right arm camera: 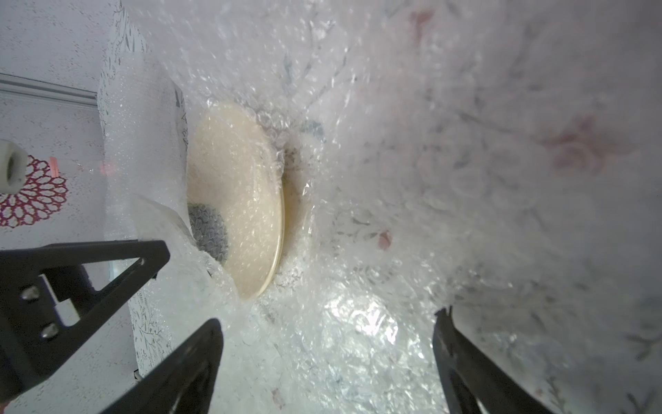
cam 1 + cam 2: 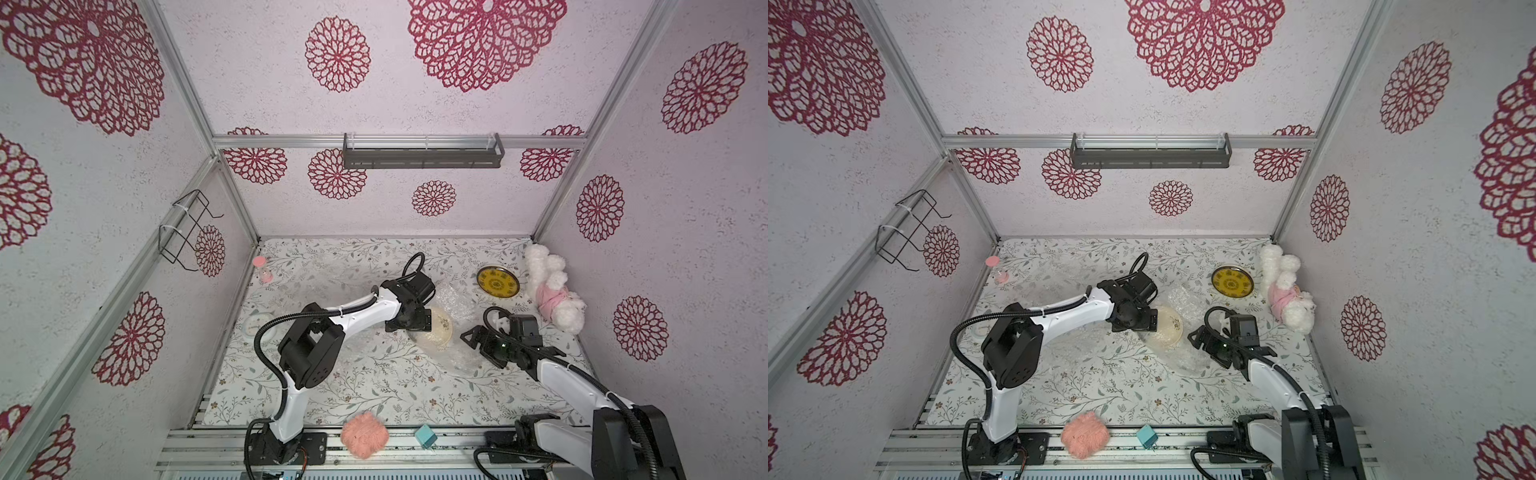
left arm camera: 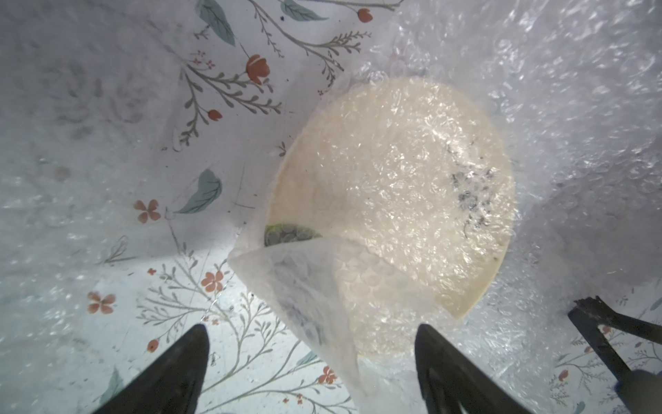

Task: Unpack dinner plates from bubble wrap
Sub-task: Unwrap the bubble wrap at the center of the board.

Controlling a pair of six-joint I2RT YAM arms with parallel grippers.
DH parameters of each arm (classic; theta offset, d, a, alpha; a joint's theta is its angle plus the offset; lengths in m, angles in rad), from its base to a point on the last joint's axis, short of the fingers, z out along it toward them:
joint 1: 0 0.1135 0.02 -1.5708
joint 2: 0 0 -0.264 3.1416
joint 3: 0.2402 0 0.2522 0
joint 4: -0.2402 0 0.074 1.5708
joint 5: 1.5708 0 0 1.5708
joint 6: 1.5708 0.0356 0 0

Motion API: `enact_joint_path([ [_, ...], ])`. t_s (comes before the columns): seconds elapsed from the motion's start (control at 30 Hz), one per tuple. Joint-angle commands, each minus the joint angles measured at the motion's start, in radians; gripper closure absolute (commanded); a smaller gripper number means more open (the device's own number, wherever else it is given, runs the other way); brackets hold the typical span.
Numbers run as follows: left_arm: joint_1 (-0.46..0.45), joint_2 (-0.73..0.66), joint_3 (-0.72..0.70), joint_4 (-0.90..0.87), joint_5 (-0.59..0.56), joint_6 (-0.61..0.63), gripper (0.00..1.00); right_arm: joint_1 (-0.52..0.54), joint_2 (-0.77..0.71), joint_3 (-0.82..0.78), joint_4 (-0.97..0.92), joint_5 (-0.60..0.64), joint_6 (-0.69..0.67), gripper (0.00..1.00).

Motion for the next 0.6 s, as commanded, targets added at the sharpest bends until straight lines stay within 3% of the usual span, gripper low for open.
enact_joint_path([
  [0.0, 0.007, 0.017, 0.027, 0.003, -0.003, 0.016, 0.15, -0.005, -0.03, 0.007, -0.008, -0.01, -0.003, 0.08],
  [0.07, 0.009, 0.011, 0.02, 0.009, -0.004, 0.017, 0.29, -0.005, -0.04, 0.013, -0.017, -0.007, -0.002, 0.08],
  [0.2, 0.009, -0.032, -0.034, 0.039, -0.014, 0.002, 0.66, -0.005, -0.031, 0.045, -0.037, -0.016, -0.005, 0.08],
  [0.23, 0.008, -0.05, -0.05, 0.046, -0.017, -0.006, 0.7, -0.005, -0.023, 0.059, -0.048, -0.017, -0.009, 0.07],
  [0.4, -0.002, -0.16, -0.159, 0.093, -0.049, -0.053, 0.8, -0.005, 0.016, 0.123, -0.054, -0.028, -0.009, 0.07],
  [0.57, -0.015, -0.243, -0.279, 0.169, -0.069, -0.098, 0.82, -0.005, 0.047, 0.161, -0.042, -0.042, -0.002, 0.07],
])
